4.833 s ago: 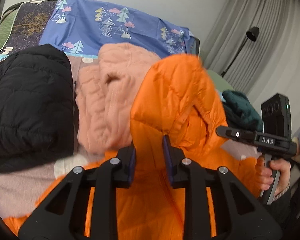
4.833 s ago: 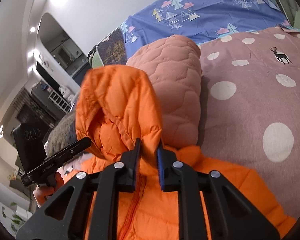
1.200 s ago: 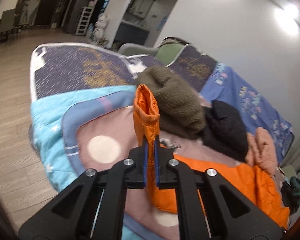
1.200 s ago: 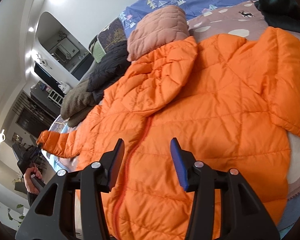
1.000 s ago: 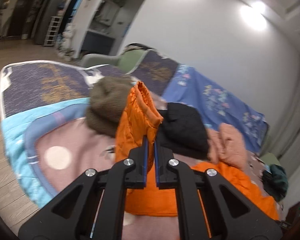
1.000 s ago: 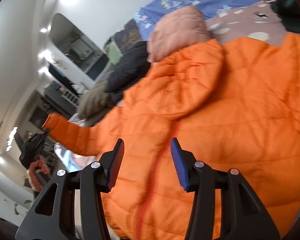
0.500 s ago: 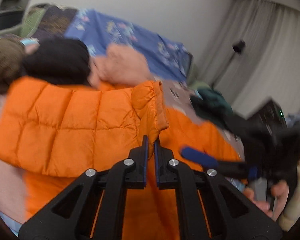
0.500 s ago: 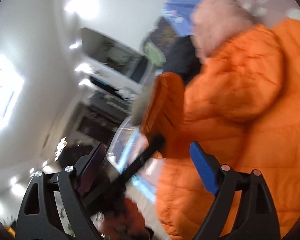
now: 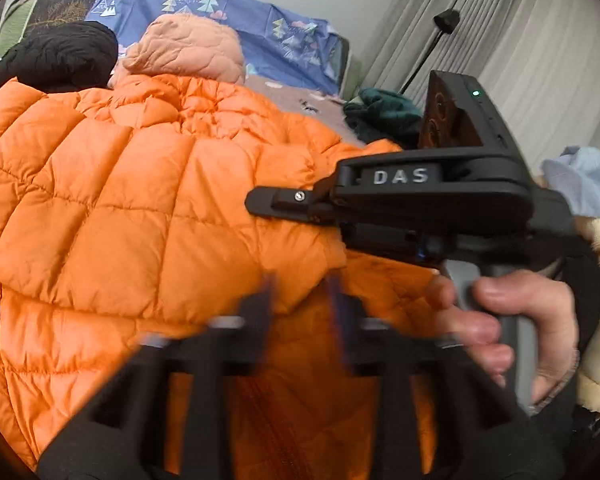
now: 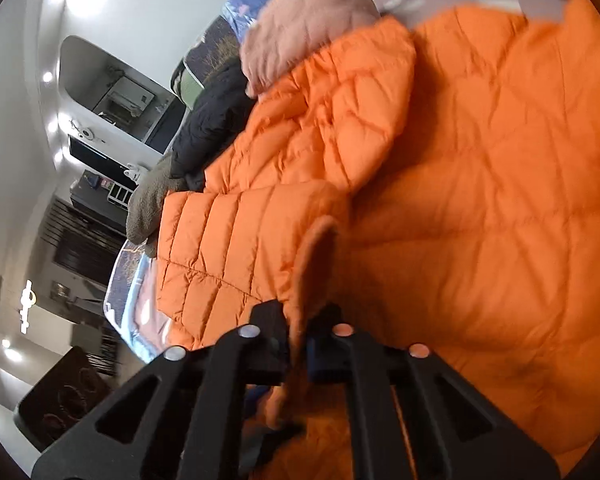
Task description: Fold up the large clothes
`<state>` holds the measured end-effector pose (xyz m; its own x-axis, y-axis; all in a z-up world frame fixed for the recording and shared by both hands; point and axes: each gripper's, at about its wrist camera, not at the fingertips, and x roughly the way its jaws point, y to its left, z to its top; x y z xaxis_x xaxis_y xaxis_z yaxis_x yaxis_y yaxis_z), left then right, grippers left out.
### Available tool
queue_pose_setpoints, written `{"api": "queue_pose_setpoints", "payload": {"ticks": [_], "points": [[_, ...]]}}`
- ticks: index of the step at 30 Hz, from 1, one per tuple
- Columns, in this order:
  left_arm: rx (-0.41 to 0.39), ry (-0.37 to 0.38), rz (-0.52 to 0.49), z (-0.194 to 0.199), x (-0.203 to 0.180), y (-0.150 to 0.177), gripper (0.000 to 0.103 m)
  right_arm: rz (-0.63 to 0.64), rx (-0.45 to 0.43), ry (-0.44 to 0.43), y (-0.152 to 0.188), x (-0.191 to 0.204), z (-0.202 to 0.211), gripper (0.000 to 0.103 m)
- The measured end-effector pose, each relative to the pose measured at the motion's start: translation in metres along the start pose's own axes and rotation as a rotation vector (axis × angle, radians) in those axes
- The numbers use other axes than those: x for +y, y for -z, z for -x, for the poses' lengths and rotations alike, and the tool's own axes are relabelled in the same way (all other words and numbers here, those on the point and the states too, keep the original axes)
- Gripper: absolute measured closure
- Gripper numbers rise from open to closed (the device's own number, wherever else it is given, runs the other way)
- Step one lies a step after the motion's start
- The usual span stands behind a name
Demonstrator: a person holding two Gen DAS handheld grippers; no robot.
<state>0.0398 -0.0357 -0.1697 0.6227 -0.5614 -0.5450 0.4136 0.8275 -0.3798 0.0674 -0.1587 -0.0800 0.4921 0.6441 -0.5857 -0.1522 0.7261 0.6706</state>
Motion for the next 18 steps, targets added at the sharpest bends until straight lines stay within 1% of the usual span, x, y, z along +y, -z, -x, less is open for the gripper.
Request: {"api": "queue_pose_setpoints", "payload": {"ticks": [1,2,4,6,10,12,14,18], "points": [[-0.017,-0.004,-0.002,0.008,0.000,0.001,0.043,0.010,-0.017,0.010,0.000,-0.006,-0.002,0.098],[-0.037,-0.017,-0.017,0.014,-0.001,0.000,0.043,0.020,-0.054,0.016,-0.006,-0.003,0.005,0.098],[-0.053,-0.027,-0.025,0.023,0.000,-0.001,0.040,0.026,-0.097,0.010,-0.017,-0.003,0.014,0.098],[-0.074,-0.042,-0.008,0.033,0.008,-0.002,0.036,0.030,-0.151,0.010,-0.033,-0.003,0.030,0.098],[-0.110,-0.094,0.040,0.051,0.031,-0.007,0.036,0.025,-0.231,0.037,-0.062,-0.013,0.054,0.098],[-0.123,-0.120,0.085,0.060,0.049,-0.010,0.036,0.011,-0.247,0.051,-0.074,-0.024,0.060,0.098],[-0.133,-0.148,0.121,0.066,0.066,-0.013,0.036,-0.008,-0.246,0.074,-0.082,-0.039,0.059,0.098],[-0.147,-0.180,0.196,0.087,0.093,-0.010,0.036,-0.061,-0.240,0.122,-0.076,-0.073,0.059,0.098]]}}
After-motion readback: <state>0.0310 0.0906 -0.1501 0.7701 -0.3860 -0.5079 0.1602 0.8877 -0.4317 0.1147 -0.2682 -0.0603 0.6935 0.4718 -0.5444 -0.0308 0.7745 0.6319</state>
